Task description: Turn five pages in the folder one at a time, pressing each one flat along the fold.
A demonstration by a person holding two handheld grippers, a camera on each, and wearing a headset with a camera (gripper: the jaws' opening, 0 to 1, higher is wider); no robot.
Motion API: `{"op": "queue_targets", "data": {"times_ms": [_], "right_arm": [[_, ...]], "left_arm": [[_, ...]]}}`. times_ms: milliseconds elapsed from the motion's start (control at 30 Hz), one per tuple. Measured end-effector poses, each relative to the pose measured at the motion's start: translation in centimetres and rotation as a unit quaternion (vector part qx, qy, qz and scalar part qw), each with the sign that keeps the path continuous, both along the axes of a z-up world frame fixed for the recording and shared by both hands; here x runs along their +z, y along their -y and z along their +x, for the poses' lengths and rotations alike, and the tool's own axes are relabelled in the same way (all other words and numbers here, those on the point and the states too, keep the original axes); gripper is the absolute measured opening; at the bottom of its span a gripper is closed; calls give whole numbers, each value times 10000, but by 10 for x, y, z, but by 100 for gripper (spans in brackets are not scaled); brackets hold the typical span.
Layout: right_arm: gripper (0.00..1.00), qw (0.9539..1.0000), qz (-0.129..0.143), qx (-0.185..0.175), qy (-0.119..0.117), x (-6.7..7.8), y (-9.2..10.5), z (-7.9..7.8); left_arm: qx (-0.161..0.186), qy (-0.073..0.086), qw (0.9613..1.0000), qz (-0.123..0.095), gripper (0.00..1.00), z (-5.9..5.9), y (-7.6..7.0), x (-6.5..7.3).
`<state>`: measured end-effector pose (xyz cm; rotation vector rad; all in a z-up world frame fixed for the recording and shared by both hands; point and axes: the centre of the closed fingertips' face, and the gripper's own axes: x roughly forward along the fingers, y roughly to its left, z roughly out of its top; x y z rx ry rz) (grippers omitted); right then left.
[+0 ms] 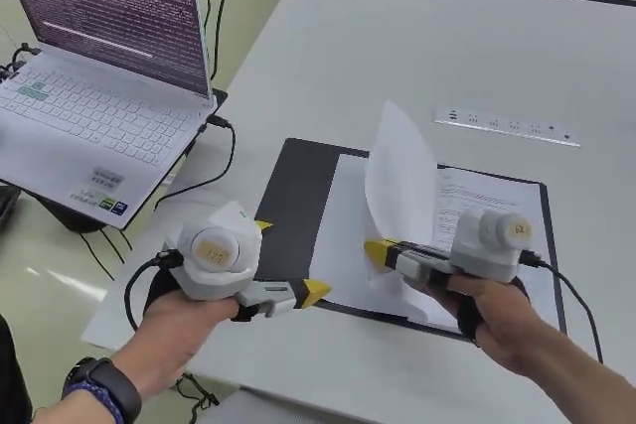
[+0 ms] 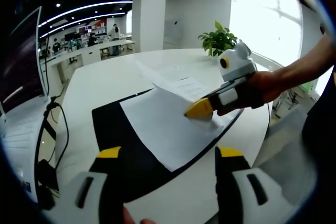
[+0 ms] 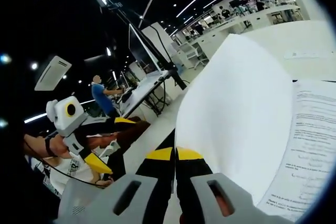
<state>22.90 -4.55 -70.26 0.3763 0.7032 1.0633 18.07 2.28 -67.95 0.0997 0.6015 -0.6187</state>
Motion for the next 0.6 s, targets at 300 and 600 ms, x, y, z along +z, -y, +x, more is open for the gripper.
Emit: {"op": "queue_targets", "data": {"times_ms": [300,600], "right_arm": [[0,9996,-193,1,-183,-19,-14,0],[0,9981,-287,-84,-541,-42,-27,-5]], "left_arm": [[67,-16,9999,-86,69,0,-2,-3],[77,-62,9999,-108,69,-3,0,-7]]}}
